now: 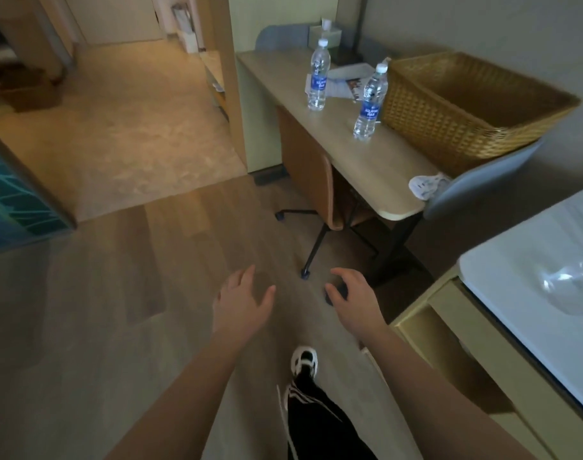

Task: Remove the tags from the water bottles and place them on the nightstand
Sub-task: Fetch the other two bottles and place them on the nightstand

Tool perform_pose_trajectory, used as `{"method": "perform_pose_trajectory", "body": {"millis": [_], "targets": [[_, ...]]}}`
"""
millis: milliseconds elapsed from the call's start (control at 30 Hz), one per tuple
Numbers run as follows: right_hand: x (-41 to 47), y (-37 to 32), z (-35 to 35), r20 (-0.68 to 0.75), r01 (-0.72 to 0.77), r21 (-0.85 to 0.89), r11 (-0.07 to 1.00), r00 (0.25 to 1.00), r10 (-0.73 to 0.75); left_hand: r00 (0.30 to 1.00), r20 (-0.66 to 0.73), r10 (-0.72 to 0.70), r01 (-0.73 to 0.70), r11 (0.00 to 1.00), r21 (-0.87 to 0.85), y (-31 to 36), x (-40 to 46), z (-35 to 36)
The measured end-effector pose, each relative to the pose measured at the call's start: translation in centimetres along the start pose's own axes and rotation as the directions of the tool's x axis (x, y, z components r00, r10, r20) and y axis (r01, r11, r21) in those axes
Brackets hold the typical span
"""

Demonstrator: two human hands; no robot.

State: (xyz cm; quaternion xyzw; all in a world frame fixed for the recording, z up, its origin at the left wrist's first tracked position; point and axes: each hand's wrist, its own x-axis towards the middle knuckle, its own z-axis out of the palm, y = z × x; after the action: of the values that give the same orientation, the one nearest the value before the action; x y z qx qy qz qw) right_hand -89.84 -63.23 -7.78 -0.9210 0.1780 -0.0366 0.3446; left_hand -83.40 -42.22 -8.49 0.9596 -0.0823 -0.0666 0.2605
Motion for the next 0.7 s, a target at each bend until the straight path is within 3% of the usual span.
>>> {"method": "perform_pose_trajectory", "body": {"millis": [200,433,700], "targets": [[15.3,0.4,-0.1,-0.068,-0.005,0.082,0.997,0.998,0.011,0.999,-0.006,0.031,-0.032,0.999,-0.037,2.8,15.2,1.0],[34.7,0.4,-4.3,-0.139,-0.042,0.11,0.993,0.989,0.057,0.99,0.015,0.142,-0.141,0.99,-0.018,10.8,35.0,0.6],[45.3,2.1,-7.7,-0.278,-0.154,0.186,0.97,0.939,0.202,0.969,0.042,0.244,-0.237,0.963,-0.129,17.7,48.6,0.7]]}}
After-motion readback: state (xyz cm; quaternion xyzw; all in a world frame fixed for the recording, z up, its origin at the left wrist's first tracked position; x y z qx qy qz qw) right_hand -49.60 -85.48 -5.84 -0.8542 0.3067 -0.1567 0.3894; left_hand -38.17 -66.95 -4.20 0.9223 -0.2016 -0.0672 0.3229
